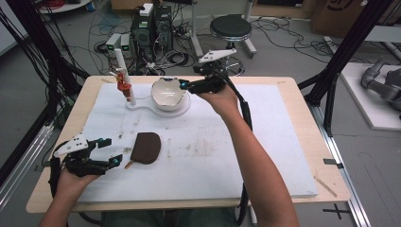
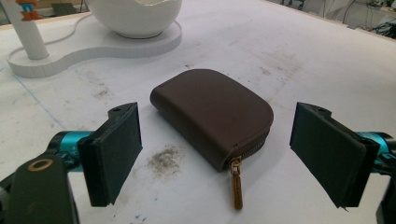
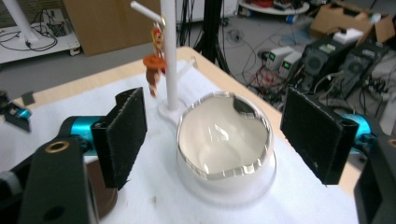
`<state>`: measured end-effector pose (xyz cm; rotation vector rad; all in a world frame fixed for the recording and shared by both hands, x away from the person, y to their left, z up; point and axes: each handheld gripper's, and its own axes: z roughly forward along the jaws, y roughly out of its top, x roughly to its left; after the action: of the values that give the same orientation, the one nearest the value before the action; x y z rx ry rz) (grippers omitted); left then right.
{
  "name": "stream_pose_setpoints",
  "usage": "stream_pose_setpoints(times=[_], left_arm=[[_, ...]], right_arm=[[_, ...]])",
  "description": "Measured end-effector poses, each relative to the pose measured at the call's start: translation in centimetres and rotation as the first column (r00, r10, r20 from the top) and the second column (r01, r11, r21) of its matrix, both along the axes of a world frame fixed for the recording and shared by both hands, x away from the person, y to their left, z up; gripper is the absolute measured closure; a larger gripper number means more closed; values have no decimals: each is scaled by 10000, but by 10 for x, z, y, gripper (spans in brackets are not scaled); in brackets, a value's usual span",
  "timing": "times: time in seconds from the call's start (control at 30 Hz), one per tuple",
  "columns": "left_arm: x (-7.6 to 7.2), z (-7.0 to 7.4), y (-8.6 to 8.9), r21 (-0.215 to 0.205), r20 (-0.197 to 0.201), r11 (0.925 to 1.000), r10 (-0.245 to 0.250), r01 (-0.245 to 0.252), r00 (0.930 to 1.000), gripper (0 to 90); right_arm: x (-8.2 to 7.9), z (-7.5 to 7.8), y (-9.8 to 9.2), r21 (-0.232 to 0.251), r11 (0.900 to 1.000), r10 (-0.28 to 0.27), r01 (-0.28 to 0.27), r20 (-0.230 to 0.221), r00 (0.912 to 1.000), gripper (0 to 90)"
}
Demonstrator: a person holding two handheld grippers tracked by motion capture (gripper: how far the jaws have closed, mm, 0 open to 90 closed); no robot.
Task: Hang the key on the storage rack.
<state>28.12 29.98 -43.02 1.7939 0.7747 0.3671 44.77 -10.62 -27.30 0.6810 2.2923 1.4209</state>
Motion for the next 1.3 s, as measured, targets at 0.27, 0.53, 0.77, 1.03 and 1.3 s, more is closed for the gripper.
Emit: stream_pose_setpoints(times=[0.27, 0.53, 0.77, 1.03, 1.3], left_arm=[[8, 0, -7, -91, -11, 9999, -103, 103, 9999, 166], [13, 0, -13, -88, -42, 9997, -217, 217, 9998, 165], [15, 1, -16, -61, -1, 9997, -232, 232, 9997, 166], [19, 1, -19, -36, -34, 9997, -249, 249, 9997, 166], [22, 0, -21, -14, -8, 9995, -309, 309, 9995, 165]], right_arm=[[-21, -17, -46, 0, 9996, -271, 271, -281, 9992, 211], [-46, -39, -90, 172, 9974, -694, 699, -245, 9973, 211], [-70, -61, -127, 555, 9921, -1108, 1126, -359, 9932, 211], [-100, -90, -161, 724, 9850, -1526, 1563, -549, 9868, 211], [-117, -116, -185, 939, 9721, -2069, 2151, -899, 9742, 188]])
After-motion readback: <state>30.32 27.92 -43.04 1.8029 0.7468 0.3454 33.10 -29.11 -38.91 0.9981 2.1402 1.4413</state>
